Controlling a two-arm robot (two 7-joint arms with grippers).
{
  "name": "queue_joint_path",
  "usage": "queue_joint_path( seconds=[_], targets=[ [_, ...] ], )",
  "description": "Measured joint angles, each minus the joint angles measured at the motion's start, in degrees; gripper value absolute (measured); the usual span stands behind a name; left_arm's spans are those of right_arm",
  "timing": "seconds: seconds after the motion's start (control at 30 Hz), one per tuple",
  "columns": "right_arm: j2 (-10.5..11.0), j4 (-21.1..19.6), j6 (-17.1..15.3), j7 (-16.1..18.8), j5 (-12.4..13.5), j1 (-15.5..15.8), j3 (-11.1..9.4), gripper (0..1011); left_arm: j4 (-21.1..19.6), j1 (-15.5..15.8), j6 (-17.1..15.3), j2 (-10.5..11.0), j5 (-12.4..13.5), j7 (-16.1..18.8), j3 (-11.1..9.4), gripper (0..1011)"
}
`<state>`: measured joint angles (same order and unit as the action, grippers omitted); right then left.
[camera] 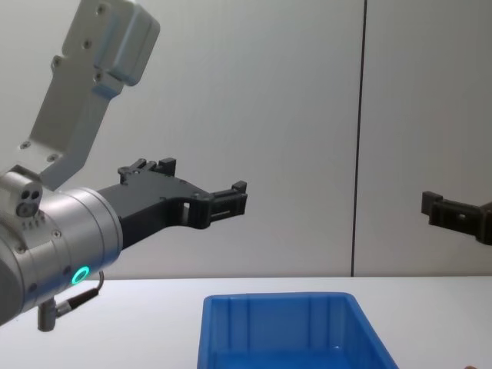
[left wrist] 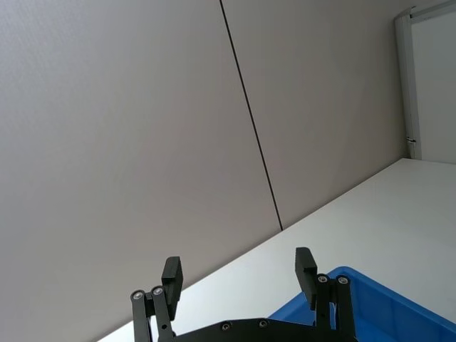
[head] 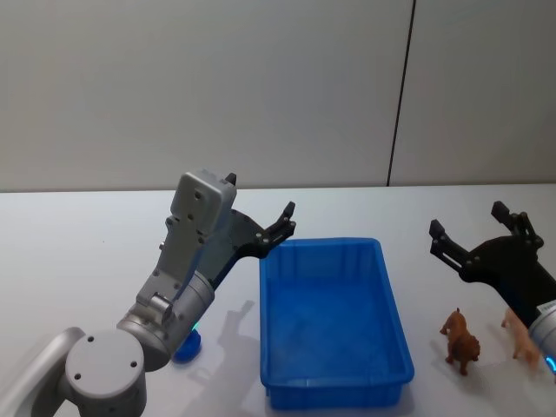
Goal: Pick up the two dolls from the table and place them into the box.
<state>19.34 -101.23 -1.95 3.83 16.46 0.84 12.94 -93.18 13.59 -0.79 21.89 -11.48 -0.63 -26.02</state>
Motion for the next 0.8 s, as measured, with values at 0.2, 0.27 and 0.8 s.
queue_joint_path(
  seconds=[0.2, 0.27, 0.8],
  targets=[
    [0.00, 0.00, 0.00, 0.00, 0.00, 0.00, 0.00, 1001, 0.00, 0.00, 0.00, 0.00, 0.00, 0.00, 0.00, 1001],
    [0.00, 0.00, 0.00, 0.00, 0.00, 0.00, 0.00, 1001, 0.00, 0.00, 0.00, 0.00, 0.00, 0.00, 0.00, 1001],
    [0.13, 0.40, -0.05, 0.24, 0.32, -0.05, -0.23, 1001, 0.00, 0.00, 0.00, 0.00, 0.00, 0.00, 0.00, 1001]
  ],
)
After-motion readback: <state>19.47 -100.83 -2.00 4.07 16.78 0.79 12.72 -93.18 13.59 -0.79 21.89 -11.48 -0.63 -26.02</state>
